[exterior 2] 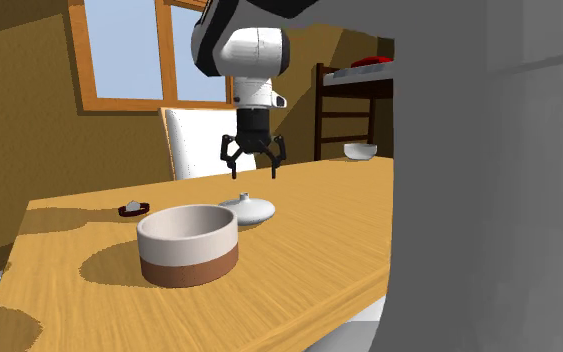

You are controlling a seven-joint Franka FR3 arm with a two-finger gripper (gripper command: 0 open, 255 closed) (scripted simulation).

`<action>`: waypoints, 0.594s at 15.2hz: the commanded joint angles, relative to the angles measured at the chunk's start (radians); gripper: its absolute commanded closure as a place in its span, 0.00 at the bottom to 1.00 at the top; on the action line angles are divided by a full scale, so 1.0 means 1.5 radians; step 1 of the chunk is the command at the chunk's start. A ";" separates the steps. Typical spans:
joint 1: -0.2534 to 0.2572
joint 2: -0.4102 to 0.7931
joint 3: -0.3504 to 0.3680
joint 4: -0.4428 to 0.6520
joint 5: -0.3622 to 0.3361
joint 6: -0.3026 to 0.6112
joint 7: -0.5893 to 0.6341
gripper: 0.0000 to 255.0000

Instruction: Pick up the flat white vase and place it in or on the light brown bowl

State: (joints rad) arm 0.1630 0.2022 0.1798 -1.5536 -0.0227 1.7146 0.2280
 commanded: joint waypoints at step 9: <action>0.020 0.093 0.006 0.068 -0.020 0.023 0.012 0.00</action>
State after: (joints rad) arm 0.1939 0.3454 0.1897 -1.4318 -0.0531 1.7330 0.2473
